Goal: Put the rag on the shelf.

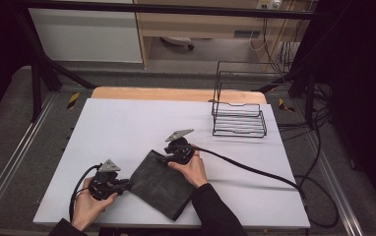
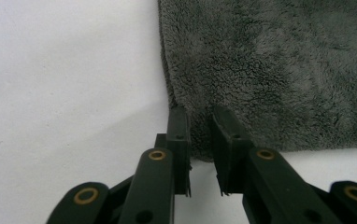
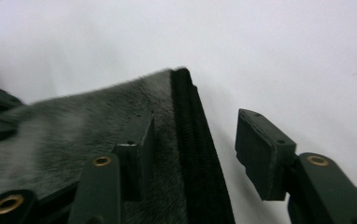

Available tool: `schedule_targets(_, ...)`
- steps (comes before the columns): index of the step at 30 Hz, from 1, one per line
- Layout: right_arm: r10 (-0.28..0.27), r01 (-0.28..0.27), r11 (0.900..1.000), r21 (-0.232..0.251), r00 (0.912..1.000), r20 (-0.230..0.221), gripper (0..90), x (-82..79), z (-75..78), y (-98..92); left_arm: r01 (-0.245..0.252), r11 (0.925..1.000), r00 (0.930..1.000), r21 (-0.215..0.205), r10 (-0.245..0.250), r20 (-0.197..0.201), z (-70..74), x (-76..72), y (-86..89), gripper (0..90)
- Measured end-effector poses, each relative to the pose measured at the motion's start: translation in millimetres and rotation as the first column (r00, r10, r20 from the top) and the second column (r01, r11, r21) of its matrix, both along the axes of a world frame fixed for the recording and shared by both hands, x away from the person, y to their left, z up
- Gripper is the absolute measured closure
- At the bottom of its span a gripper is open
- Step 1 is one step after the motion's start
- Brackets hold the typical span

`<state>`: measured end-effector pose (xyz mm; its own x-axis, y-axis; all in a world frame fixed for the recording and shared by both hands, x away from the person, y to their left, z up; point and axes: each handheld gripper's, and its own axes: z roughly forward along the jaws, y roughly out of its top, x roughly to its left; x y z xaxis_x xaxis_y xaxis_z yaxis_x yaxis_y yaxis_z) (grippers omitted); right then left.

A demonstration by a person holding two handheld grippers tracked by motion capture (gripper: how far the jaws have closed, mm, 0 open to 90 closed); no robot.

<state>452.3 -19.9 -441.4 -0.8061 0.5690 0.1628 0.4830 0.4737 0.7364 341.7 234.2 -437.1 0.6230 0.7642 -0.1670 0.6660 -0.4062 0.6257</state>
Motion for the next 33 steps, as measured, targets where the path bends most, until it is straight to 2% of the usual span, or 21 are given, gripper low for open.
schedule_targets(2, 0.015, -0.015, 1.0, 0.0, 0.9996, -0.024, 50.7, 3.7, -6.6, 2.1, 0.002, 1.0, 1.0, 0.0, -0.002, -0.006, 0.0, 0.5, 0.2, 79.4)
schedule_targets(6, 0.04, -0.039, 0.999, 0.009, 0.9948, -0.094, 58.1, 4.3, -9.5, 2.7, -0.002, 1.0, 1.0, -0.003, 0.002, -0.01, 0.0, 1.5, -0.1, 80.3)
schedule_targets(9, 0.047, -0.046, 0.999, 0.016, 0.993, -0.108, 62.9, 4.9, -10.0, 2.5, -0.004, 1.0, 1.0, -0.001, 0.004, -0.008, 0.2, 1.3, -0.8, 80.8)
schedule_targets(12, 0.061, -0.058, 0.998, 0.028, 0.9878, -0.144, 75.2, 6.3, -9.7, 2.3, -0.008, 1.0, 0.9999, -0.004, 0.008, -0.009, 0.7, 1.7, -0.8, 82.2)
schedule_targets(14, 0.065, -0.062, 0.998, 0.028, 0.9884, -0.137, 79.8, 6.1, -8.3, 1.7, -0.007, 1.0, 0.9999, -0.005, 0.007, -0.008, 1.6, 2.1, -0.5, 82.6)
schedule_targets(17, 0.056, -0.053, 0.998, 0.027, 0.9918, -0.115, 81.3, 4.0, -7.5, 1.4, -0.019, 0.9997, 0.9997, -0.015, 0.019, 0.016, 2.7, 2.4, -0.8, 81.2)
schedule_targets(19, 0.007, -0.003, 0.999, 0.037, 0.9963, -0.085, 82.2, 1.3, -5.9, -2.9, -0.041, 0.999, 0.9978, -0.019, 0.042, 0.051, 3.6, 2.4, -1.3, 74.9)
schedule_targets(20, -0.014, 0.018, 0.999, 0.045, 0.9964, -0.084, 82.3, 0.6, -5.4, -5.7, -0.065, 0.9976, 0.9939, -0.021, 0.067, 0.087, 5.6, 2.2, -0.8, 69.6)
schedule_targets(23, -0.086, 0.089, 0.995, 0.041, 0.9947, -0.056, 82.3, -1.1, -4.0, -16.3, -0.073, 0.9966, 0.9924, -0.039, 0.076, 0.097, 7.1, 2.3, 1.2, 58.6)
schedule_targets(24, -0.111, 0.114, 0.992, 0.046, 0.9924, -0.053, 82.3, -1.2, -3.7, -21.0, -0.078, 0.9951, 0.9911, -0.061, 0.084, 0.103, 8.1, 2.3, 2.7, 57.1)
schedule_targets(25, -0.141, 0.144, 0.988, 0.048, 0.9884, -0.055, 82.4, -1.8, -3.1, -25.3, -0.078, 0.9951, 0.9911, -0.061, 0.084, 0.103, 8.1, 2.3, 2.7, 56.0)
schedule_targets(26, -0.141, 0.144, 0.988, 0.048, 0.9884, -0.055, 82.4, -1.8, -3.1, -25.3, -0.081, 0.9947, 0.9906, -0.063, 0.087, 0.106, 8.5, 2.2, 2.9, 56.0)
schedule_targets(27, -0.208, 0.21, 0.976, 0.05, 0.977, -0.048, 82.4, -3.0, -2.0, -35.0, -0.084, 0.9944, 0.99, -0.065, 0.09, 0.108, 8.8, 2.1, 2.9, 53.5)
schedule_targets(30, -0.323, 0.325, 0.944, 0.058, 0.9454, -0.041, 82.3, -4.7, -1.1, -51.2, -0.081, 0.9943, 0.9895, -0.07, 0.089, 0.114, 9.2, 1.7, 2.2, 50.7)
schedule_targets(31, -0.323, 0.325, 0.944, 0.058, 0.9454, -0.041, 82.3, -4.7, -1.1, -51.2, -0.081, 0.9942, 0.9892, -0.07, 0.089, 0.116, 9.3, 1.6, 1.9, 50.7)
schedule_targets(32, -0.357, 0.358, 0.932, 0.058, 0.9335, -0.032, 82.2, -5.4, -1.1, -56.8, -0.08, 0.9943, 0.9894, -0.071, 0.088, 0.116, 9.3, 1.6, 1.7, 49.8)
schedule_targets(33, -0.412, 0.413, 0.909, 0.055, 0.9105, -0.033, 82.0, -7.2, -1.6, -67.0, -0.081, 0.9942, 0.9892, -0.071, 0.089, 0.116, 9.3, 1.7, 1.6, 47.1)
